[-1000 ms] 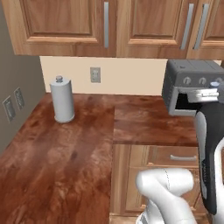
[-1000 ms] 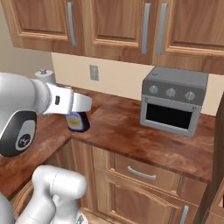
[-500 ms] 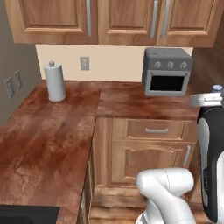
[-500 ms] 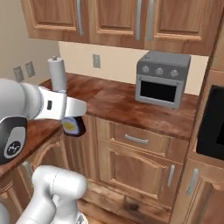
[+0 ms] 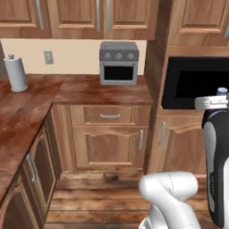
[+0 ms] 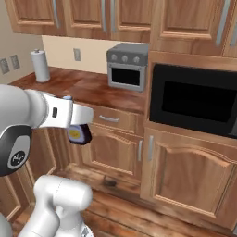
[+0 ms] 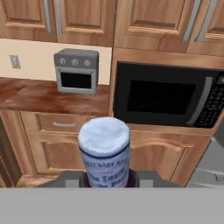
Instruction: Place the condiment bottle and condiment bottle from the counter to the top shelf of the fridge. If the existing items in the fridge are on the top shelf, move them to other shelves.
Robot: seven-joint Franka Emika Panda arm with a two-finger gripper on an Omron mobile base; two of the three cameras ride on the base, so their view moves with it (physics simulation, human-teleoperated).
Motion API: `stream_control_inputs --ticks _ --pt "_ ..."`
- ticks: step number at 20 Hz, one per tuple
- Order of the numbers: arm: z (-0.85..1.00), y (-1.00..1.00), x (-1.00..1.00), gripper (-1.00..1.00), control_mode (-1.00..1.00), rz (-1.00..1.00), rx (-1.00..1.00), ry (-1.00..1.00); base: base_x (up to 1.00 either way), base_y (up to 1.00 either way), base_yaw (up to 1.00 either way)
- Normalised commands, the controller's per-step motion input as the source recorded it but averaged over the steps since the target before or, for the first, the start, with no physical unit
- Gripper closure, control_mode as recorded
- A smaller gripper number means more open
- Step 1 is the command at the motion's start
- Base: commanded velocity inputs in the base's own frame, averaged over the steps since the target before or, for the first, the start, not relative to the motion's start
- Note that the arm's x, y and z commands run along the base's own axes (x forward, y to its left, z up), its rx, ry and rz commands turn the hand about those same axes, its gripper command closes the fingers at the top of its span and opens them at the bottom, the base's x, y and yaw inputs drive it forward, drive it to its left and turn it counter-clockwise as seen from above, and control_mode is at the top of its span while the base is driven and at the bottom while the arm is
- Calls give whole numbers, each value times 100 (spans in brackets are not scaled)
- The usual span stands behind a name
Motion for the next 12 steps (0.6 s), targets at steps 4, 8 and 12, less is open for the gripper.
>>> stream_control_inputs --ticks 4,8,12 --pt "0 0 0 100 100 0 0 0 -97 -100 -14" --pt "0 0 0 100 100 0 0 0 -47 -100 -26" --pt "0 0 0 100 100 0 0 0 -7 -100 -32"
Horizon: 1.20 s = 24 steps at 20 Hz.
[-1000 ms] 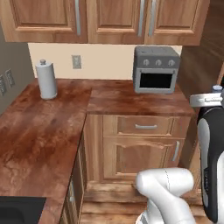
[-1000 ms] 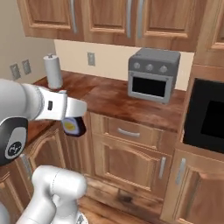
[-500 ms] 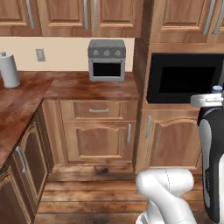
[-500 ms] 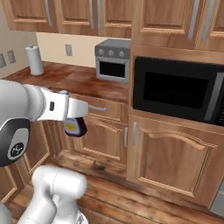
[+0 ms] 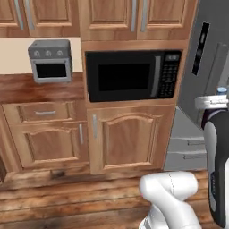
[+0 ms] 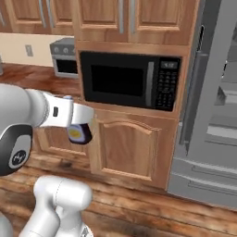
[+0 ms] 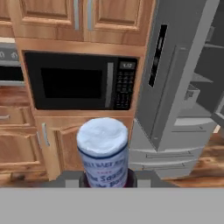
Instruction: Place the condiment bottle and condiment bottle from the counter to the top shelf of the fridge. If the existing items in the fridge are on the top shelf, move them to other shelves.
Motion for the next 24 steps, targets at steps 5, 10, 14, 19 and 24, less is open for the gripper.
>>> stream_control_inputs --ticks 5,10,14,19,24 --pt "0 0 0 100 100 0 0 0 0 -100 -35" --pt "0 0 0 100 100 0 0 0 8 -100 -29" --pt "0 0 0 100 100 0 0 0 70 -100 -6" --pt "0 0 0 100 100 0 0 0 66 -81 26" --pt "0 0 0 100 100 0 0 0 40 -34 38"
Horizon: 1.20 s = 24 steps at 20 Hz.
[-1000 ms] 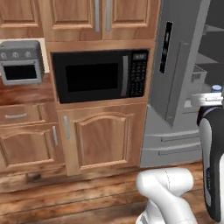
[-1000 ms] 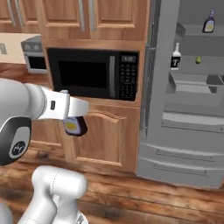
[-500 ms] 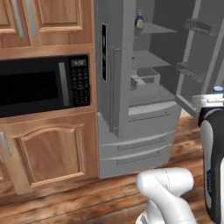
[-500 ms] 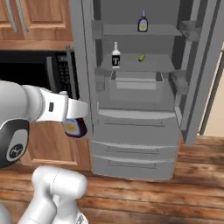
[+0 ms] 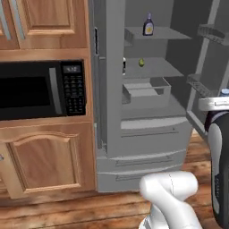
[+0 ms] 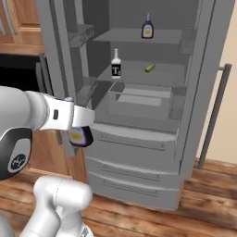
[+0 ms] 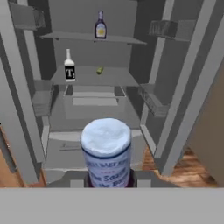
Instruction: Place the condiment bottle and condiment bottle from the counter to the top shelf of the fridge. If the existing items in the fridge are on the top shelf, move them to other shelves.
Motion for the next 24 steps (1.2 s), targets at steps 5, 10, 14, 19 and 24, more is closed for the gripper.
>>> stream_control_inputs --ticks 5,10,14,19,24 --pt "0 0 0 100 100 0 0 0 47 -2 39" --pt "0 0 0 100 100 0 0 0 74 -26 24" --pt "0 0 0 100 100 0 0 0 56 -50 11" --pt "0 0 0 100 100 0 0 0 30 -57 5" --pt "0 0 0 100 100 0 0 0 45 -41 2"
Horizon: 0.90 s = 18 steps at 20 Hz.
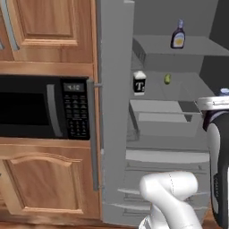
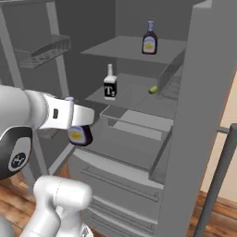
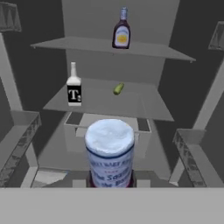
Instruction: Place the condiment bottle and condiment bottle from the counter to the top shelf of the fridge. If the existing items in the fridge are on the top shelf, move them to other shelves.
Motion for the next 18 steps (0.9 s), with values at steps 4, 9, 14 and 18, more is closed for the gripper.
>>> stream_control_inputs --ticks 4,9,14,18 --pt "0 0 0 100 100 0 0 0 66 -17 2" --pt "0 0 0 100 100 0 0 0 67 -2 3" --pt "0 0 0 100 100 0 0 0 54 3 3" --pt "0 0 0 100 100 0 0 0 50 4 1"
